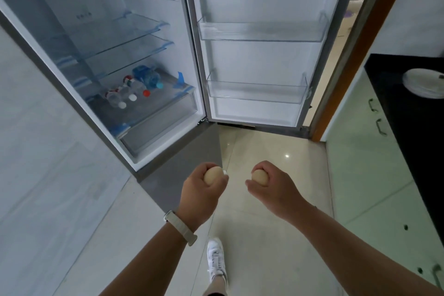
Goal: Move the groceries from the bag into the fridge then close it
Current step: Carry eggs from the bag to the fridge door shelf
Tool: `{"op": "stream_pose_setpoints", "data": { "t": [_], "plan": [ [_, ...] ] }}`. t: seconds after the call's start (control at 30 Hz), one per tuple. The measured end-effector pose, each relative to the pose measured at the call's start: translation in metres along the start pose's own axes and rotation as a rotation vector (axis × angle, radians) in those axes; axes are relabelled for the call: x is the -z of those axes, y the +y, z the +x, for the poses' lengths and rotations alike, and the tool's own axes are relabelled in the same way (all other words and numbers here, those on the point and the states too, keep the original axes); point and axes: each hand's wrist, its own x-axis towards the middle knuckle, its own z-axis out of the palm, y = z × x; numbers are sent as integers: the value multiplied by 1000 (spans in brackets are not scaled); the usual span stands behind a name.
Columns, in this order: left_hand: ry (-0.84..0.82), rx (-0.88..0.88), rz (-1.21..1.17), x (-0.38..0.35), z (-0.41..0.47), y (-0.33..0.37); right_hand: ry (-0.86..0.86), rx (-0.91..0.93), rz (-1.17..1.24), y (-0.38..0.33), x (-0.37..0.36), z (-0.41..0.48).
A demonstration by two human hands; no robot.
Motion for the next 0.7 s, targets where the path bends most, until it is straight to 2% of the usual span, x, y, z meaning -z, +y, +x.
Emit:
{"op": "stream_pose_setpoints", "data": {
  "t": [0.3, 0.47, 0.7],
  "plan": [
    [-107, 27, -76, 12, 145, -12, 79, -82, -31, -25, -7, 124],
    [-164, -48, -50, 27, 219, -14, 163, -102, -11, -45, -20, 188],
    [-227, -104, -31, 27, 275, -14, 177, -130, -21, -47, -33, 232]
  ]
}}
